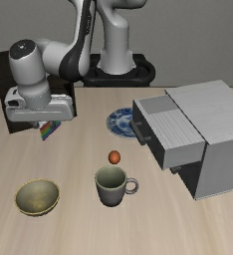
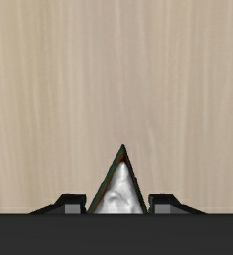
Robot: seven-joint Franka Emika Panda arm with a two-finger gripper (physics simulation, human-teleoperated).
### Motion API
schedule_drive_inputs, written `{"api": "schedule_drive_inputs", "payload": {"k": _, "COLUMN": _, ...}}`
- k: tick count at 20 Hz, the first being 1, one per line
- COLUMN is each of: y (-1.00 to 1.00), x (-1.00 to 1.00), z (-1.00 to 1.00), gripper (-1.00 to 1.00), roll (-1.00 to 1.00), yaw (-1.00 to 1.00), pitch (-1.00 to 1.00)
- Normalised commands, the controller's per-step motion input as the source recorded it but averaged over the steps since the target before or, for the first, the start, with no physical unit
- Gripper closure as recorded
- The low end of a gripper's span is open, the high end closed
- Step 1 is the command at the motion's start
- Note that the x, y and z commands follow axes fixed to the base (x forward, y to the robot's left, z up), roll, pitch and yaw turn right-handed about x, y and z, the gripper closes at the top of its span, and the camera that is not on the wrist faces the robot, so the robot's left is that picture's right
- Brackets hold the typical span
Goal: Pick up the cake and place it on the top of the cabinet
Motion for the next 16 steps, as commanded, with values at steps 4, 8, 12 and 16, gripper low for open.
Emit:
{"api": "schedule_drive_inputs", "payload": {"k": 4, "y": 0.0, "x": 0.0, "z": 1.0, "gripper": 1.0, "roll": 0.0, "yaw": 0.0, "pitch": 0.0}}
{"api": "schedule_drive_inputs", "payload": {"k": 8, "y": 0.0, "x": 0.0, "z": 1.0, "gripper": 1.0, "roll": 0.0, "yaw": 0.0, "pitch": 0.0}}
{"api": "schedule_drive_inputs", "payload": {"k": 12, "y": 0.0, "x": 0.0, "z": 1.0, "gripper": 1.0, "roll": 0.0, "yaw": 0.0, "pitch": 0.0}}
{"api": "schedule_drive_inputs", "payload": {"k": 16, "y": 0.0, "x": 0.0, "z": 1.0, "gripper": 1.0, "roll": 0.0, "yaw": 0.0, "pitch": 0.0}}
